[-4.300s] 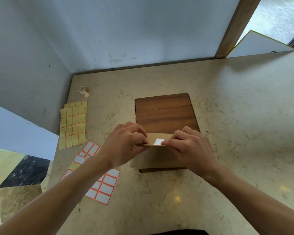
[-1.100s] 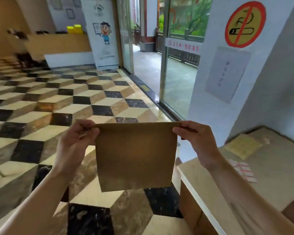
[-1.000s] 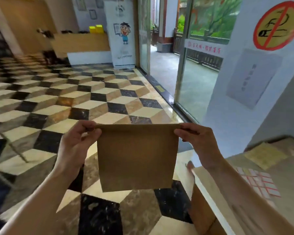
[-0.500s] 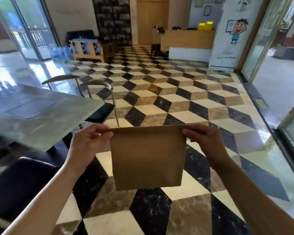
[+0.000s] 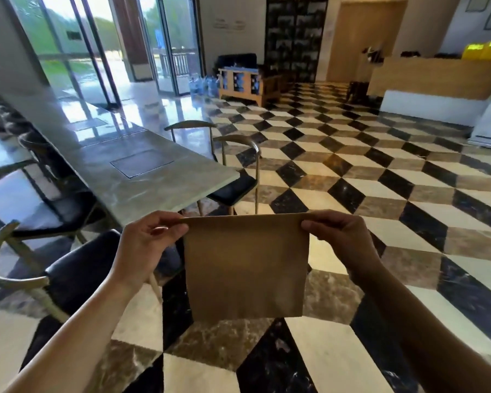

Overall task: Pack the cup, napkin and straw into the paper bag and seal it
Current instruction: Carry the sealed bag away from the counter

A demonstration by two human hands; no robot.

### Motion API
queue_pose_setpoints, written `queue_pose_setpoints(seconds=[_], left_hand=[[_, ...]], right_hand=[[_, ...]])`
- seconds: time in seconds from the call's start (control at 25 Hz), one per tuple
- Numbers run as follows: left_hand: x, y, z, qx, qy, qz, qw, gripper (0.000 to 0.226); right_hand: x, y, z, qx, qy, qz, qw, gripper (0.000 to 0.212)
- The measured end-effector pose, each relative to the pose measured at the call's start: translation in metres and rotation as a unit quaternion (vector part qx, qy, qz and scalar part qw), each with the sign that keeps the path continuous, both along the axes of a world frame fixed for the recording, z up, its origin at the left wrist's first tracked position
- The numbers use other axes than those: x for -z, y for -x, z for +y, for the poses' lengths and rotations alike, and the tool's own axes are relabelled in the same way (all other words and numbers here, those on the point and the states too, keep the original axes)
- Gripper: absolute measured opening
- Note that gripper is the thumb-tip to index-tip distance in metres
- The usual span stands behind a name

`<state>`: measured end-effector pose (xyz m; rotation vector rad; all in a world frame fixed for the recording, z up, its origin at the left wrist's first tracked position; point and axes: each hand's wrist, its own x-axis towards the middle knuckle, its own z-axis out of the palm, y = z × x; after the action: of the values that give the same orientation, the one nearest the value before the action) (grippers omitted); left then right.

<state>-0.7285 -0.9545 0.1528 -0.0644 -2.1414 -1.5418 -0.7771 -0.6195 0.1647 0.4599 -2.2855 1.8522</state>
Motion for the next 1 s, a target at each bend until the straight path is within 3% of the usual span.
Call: queue_pose_setpoints(seconds=[0.48, 1.0], left_hand=[[-0.001, 0.099, 0.028, -0.114, -0.051, 0.001, 0.992, 0.016], [0.009, 0.248, -0.103, -0.157, -0.026, 0.003, 0.987, 0.019]], right_hand=[[-0.007, 0.164, 0.006, -0.090, 0.002, -0.013, 0.996, 0.015], [-0.001, 0.343, -0.139, -0.132, -0.002, -0.026, 0.991, 0.016]])
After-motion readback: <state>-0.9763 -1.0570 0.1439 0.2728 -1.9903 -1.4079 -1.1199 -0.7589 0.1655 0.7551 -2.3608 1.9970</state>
